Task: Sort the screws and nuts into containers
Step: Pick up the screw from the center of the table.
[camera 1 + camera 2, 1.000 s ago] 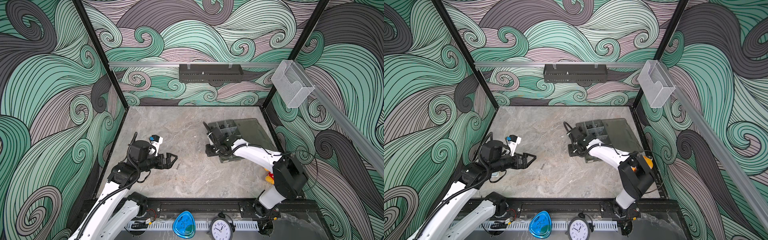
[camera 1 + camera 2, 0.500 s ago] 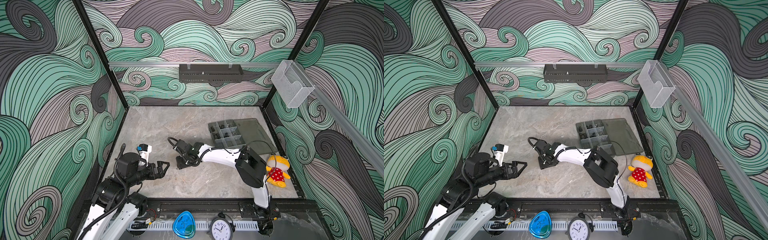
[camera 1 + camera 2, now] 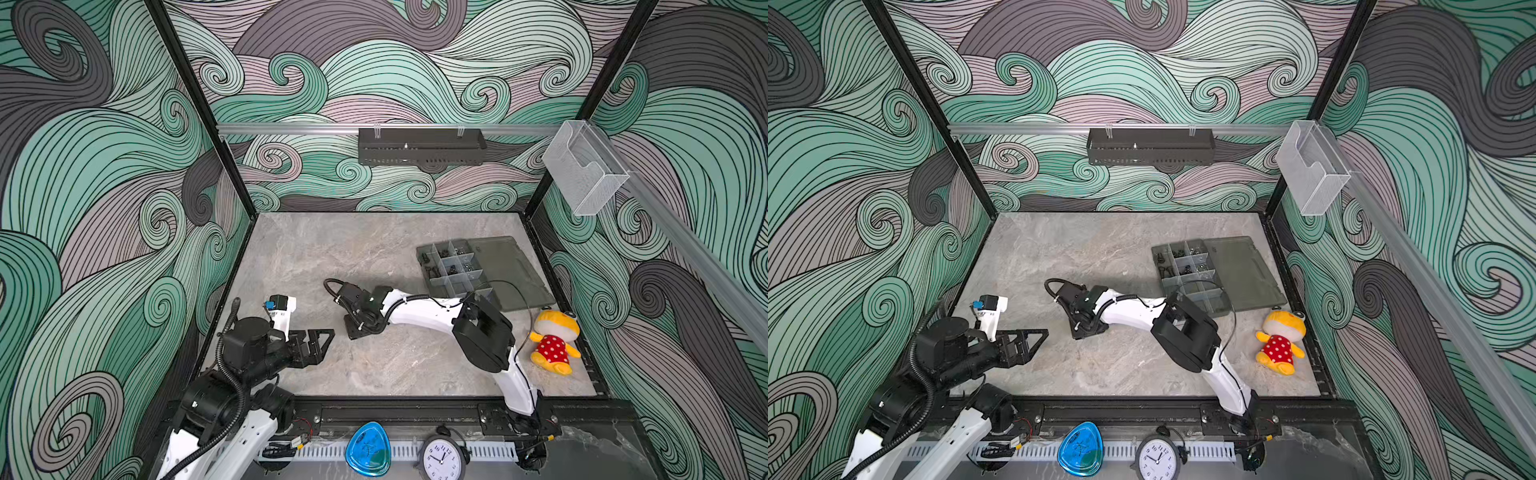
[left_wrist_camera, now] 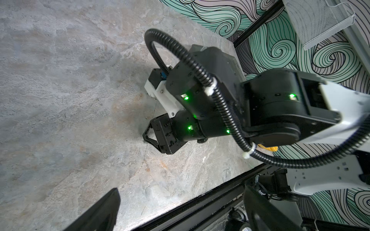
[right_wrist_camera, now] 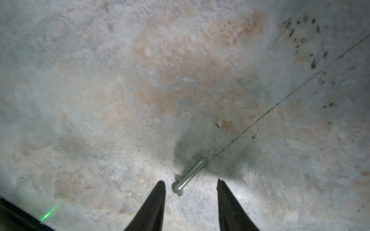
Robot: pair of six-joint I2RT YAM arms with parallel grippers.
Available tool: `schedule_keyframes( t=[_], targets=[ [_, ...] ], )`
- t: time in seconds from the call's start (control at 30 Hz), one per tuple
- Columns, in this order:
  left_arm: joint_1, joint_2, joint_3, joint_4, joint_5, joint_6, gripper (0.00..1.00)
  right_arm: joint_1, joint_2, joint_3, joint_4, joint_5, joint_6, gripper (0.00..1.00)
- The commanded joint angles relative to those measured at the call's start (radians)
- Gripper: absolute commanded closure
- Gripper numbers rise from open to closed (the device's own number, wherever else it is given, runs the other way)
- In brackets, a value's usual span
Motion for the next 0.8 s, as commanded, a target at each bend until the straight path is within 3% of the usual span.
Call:
schedule_keyframes(
  t=[0.0, 0.23, 0.6, 0.77],
  targets=[
    [-0.007, -0.015, -0.003, -0.009, 0.007, 0.019, 0.01, 0.008, 0.035, 0.033, -0.046, 0.045, 0.036, 0.57],
    [-0.008, -0.026, -0.005, 0.002, 0.021, 0.031, 0.01, 0.009, 0.073, 0.064, -0.098, 0.047, 0.047, 0.62],
    [-0.007, -0.020, -0.014, 0.026, 0.023, 0.025, 0.01, 0.000, 0.021, -0.027, -0.148, 0.085, 0.044, 0.91],
    [-0.006, 0.008, -0.021, 0.067, 0.038, 0.025, 0.01, -0.034, -0.054, -0.136, -0.081, 0.092, 0.026, 0.99]
  ],
)
